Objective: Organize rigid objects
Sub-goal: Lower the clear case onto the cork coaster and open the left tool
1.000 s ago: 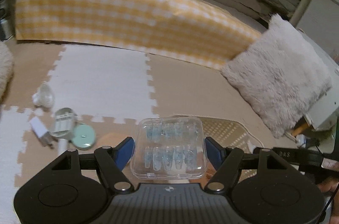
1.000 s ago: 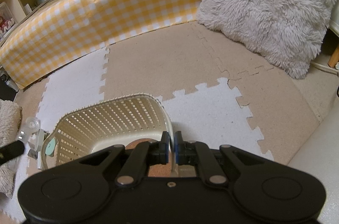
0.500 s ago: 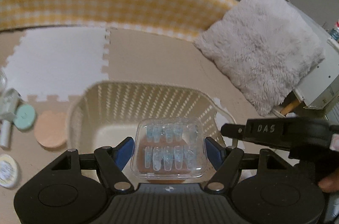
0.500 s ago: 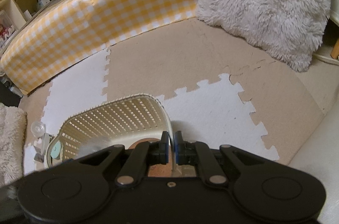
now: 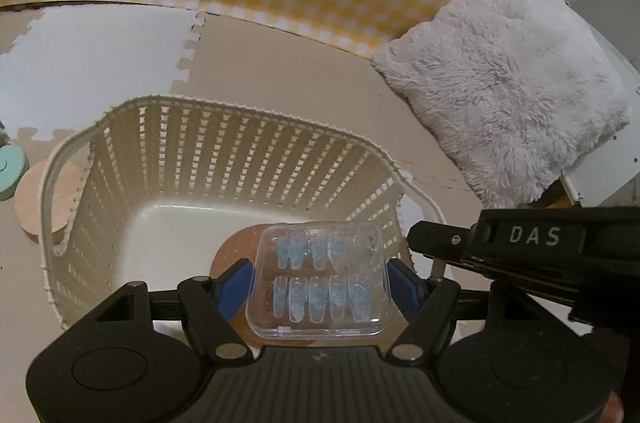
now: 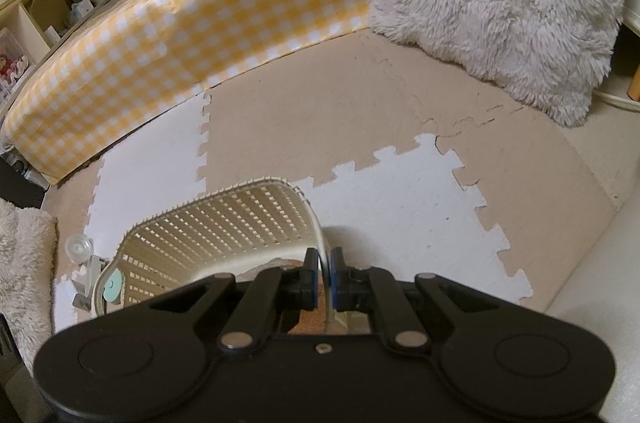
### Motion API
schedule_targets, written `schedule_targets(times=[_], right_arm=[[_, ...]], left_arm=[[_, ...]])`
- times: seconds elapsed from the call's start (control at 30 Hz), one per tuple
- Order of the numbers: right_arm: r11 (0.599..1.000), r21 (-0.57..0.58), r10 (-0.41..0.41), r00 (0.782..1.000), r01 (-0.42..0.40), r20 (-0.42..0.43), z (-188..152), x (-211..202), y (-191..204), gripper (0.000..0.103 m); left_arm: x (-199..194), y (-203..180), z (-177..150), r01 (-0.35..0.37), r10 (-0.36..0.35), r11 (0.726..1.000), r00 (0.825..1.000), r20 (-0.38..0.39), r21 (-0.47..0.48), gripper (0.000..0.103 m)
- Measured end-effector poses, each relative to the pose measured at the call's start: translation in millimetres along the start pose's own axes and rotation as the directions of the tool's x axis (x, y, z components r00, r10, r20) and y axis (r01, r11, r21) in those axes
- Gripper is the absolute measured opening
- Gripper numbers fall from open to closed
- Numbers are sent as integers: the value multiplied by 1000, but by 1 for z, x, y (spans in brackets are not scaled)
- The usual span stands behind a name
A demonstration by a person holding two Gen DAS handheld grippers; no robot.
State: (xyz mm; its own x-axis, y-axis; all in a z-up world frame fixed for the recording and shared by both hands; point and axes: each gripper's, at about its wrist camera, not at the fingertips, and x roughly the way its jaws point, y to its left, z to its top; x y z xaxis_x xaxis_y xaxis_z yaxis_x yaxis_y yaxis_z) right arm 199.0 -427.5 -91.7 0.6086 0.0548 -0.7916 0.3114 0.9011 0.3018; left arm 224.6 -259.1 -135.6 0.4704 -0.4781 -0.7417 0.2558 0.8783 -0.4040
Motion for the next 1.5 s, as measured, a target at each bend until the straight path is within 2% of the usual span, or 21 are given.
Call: schedule_targets(times=[0.27, 0.5, 0.57, 0.73, 0.97, 1.5], right_arm=[[1000, 7, 4, 1000, -4, -3, 0, 1, -1, 6], [1000, 10, 8, 1000, -8, -3, 1, 1, -1, 6], [1000, 10, 8, 1000, -8, -3, 1, 0, -1, 6], [1000, 12, 10, 1000, -10, -3, 1, 0, -2, 6], [1000, 9, 8, 1000, -8, -3, 1, 0, -2, 6], [1000, 10, 8, 1000, -8, -4, 1, 1, -2, 6]], left_arm=[[11, -11, 0, -9, 13, 997, 998, -65, 71, 75], [12, -11, 1, -5, 13, 997, 994, -105, 78, 76], [10, -11, 2, -9, 18, 997, 994, -107, 83, 80], [4, -11, 5, -8, 18, 996, 992, -121, 86, 81], [-12, -13, 9, -24, 39, 992, 993, -110, 127, 94], [-74, -12, 15, -19, 30, 968, 999, -41, 248, 103]])
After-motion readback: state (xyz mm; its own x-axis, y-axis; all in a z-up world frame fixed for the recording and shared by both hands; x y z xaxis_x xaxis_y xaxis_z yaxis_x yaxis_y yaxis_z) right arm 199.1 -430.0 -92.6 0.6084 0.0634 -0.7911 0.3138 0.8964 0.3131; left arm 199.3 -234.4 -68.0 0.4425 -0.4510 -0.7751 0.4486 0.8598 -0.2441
